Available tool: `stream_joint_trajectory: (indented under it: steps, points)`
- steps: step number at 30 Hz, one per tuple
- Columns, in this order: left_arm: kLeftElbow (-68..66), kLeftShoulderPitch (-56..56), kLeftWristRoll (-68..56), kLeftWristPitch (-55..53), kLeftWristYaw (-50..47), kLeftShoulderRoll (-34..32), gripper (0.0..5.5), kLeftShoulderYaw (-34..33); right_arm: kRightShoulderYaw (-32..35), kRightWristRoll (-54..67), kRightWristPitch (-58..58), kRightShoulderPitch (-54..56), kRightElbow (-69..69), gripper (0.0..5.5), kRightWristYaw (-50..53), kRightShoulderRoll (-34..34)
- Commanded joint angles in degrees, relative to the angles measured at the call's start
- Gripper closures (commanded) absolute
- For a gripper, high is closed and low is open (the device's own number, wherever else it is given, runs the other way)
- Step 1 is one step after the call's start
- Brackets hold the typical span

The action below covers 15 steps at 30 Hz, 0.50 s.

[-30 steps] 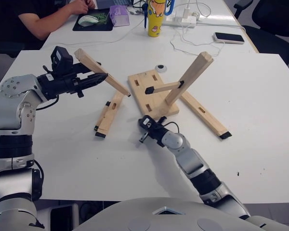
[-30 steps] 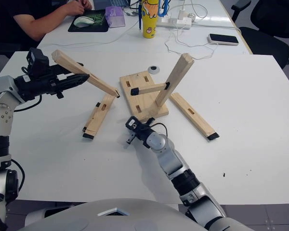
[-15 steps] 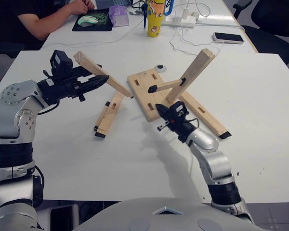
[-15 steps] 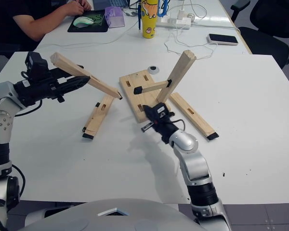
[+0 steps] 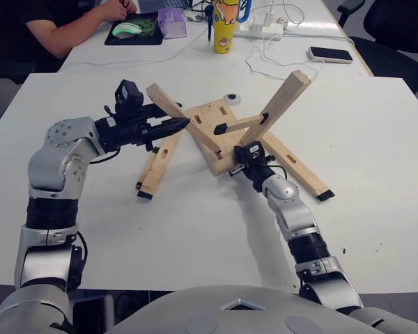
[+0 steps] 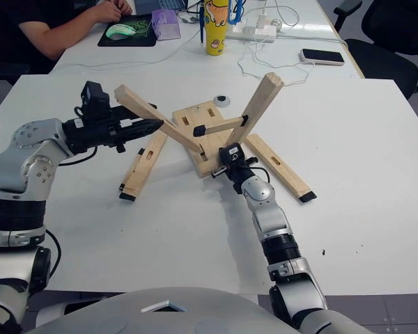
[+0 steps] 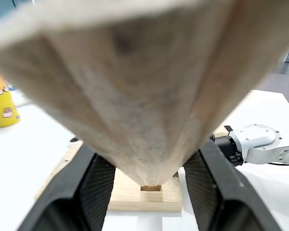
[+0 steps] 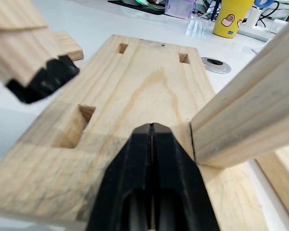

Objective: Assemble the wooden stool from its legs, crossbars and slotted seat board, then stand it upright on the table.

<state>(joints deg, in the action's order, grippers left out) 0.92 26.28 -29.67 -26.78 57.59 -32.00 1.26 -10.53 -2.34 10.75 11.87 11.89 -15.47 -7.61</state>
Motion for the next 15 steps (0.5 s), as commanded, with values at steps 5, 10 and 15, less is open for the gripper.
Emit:
stream_joint_trajectory:
  steps: [5,10,15]
  points:
    - [-2.7,2.4,3.5,1.0,0.1,1.1,3.47,3.0,-2.9,-1.6,4.9,-4.0,2.2,5.5,-0.7,0.6]
    - [-3.1,3.1,4.7,0.5,1.0,-0.1,3.47,3.3,-3.1,-1.7,4.8,-4.6,2.5,5.5,-0.6,0.6]
    - [-3.3,3.5,5.9,0.1,1.9,-1.2,3.47,4.0,-3.1,-2.0,4.8,-5.1,2.5,5.5,-0.2,0.8]
